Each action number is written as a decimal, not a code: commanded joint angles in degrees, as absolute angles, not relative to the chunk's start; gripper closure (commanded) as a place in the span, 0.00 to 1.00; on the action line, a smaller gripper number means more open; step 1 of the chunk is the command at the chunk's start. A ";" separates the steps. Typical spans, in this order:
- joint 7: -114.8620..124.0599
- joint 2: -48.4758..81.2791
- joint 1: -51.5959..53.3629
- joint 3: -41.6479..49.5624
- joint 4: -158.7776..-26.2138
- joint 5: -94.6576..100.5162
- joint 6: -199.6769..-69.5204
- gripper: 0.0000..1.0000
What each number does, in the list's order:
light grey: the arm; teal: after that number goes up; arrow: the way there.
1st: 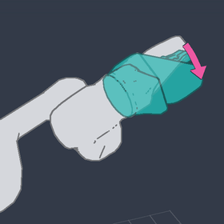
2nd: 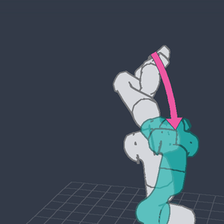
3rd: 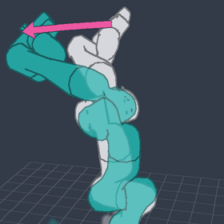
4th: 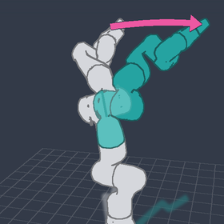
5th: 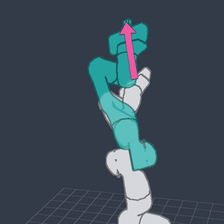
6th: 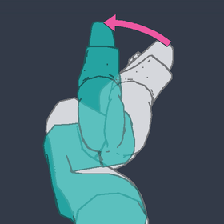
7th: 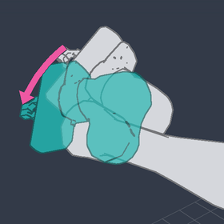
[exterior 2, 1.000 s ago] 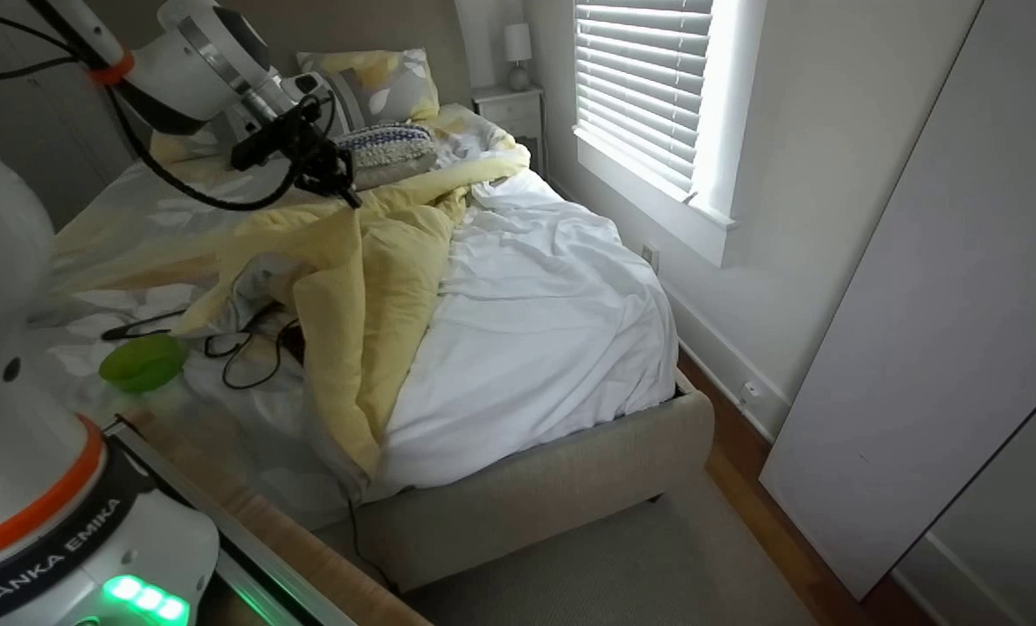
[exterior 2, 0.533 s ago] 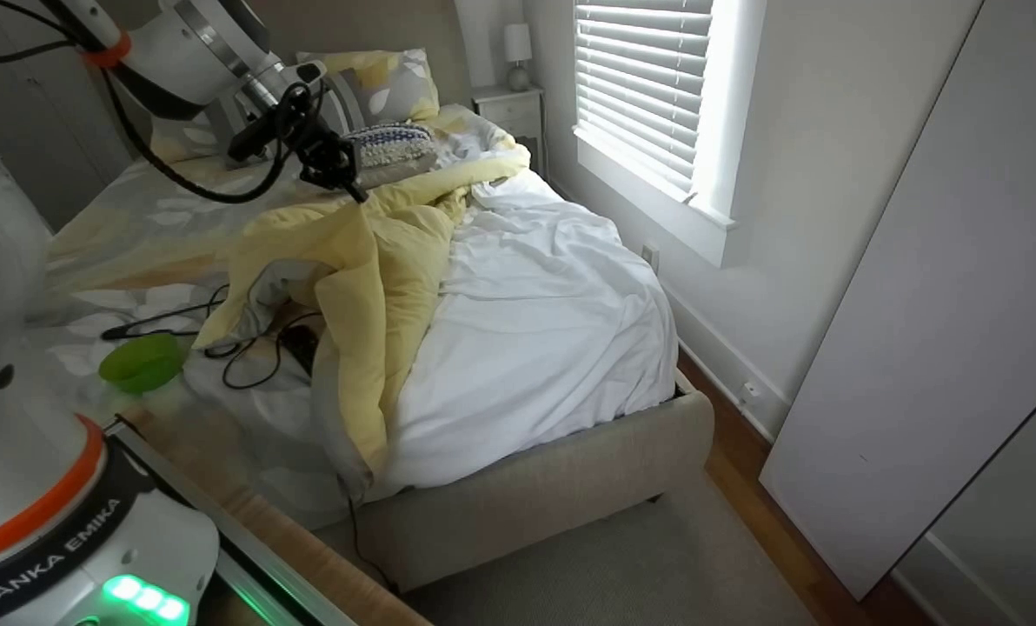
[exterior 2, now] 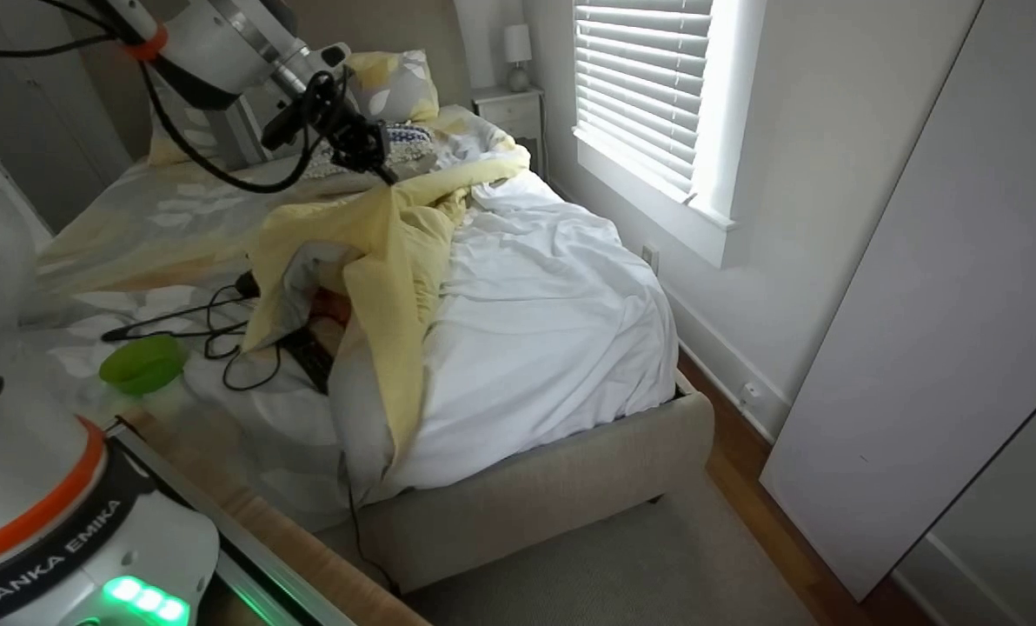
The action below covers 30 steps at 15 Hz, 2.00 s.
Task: Spread the blanket over the corner of the bed
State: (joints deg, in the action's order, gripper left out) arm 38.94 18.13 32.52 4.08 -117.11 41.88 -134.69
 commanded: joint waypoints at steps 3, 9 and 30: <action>43.71 12.99 19.22 4.89 -115.44 51.05 -130.81 1.00; 48.87 17.01 8.45 6.96 -109.34 56.09 -128.47 1.00; 35.20 18.73 3.72 0.44 -109.08 31.52 -120.16 0.00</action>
